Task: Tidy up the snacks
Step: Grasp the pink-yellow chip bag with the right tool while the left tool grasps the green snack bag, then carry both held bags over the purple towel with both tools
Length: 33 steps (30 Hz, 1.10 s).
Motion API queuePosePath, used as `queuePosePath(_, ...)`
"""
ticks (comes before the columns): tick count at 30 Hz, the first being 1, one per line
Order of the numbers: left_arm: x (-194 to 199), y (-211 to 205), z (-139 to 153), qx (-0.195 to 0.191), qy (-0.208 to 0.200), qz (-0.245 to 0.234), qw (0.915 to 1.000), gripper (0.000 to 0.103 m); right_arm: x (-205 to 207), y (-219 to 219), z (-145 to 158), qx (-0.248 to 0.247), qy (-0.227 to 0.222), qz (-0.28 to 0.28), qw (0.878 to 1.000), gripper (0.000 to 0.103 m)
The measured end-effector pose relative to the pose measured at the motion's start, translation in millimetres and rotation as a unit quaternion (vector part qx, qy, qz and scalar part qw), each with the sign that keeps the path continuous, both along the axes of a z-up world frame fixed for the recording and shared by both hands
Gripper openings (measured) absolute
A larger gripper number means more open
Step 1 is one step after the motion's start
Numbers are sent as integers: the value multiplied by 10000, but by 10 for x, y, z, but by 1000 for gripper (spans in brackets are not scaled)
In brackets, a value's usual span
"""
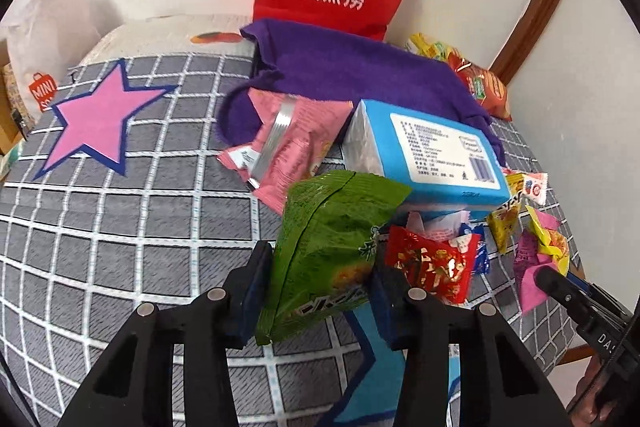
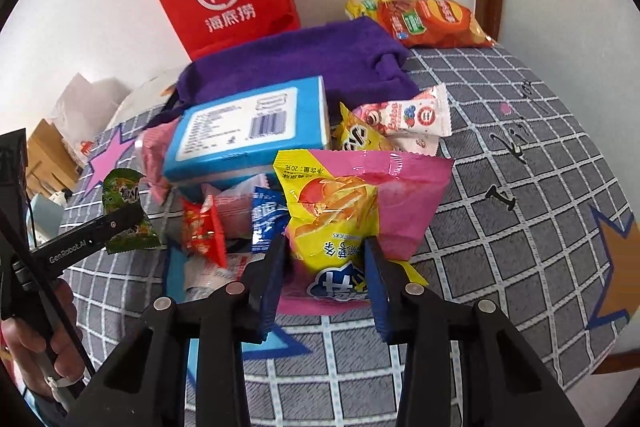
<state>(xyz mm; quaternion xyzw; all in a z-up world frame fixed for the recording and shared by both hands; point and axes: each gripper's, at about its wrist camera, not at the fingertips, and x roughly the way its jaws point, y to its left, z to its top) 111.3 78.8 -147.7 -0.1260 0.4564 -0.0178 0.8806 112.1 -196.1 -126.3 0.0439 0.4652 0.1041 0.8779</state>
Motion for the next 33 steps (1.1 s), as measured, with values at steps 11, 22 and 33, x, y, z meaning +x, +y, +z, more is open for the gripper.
queuePosePath(11, 137, 95, 435, 255, -378, 163, 9988, 43, 91, 81, 405, -27, -492, 253, 9985, 37)
queuePosePath(22, 657, 113, 756, 287, -507, -48, 9983, 43, 693, 142, 706, -133, -803, 459, 9956, 37)
queuePosePath(33, 1287, 38, 904, 377, -507, -36, 9980, 43, 1601, 288, 851, -119, -897, 628, 9939, 36)
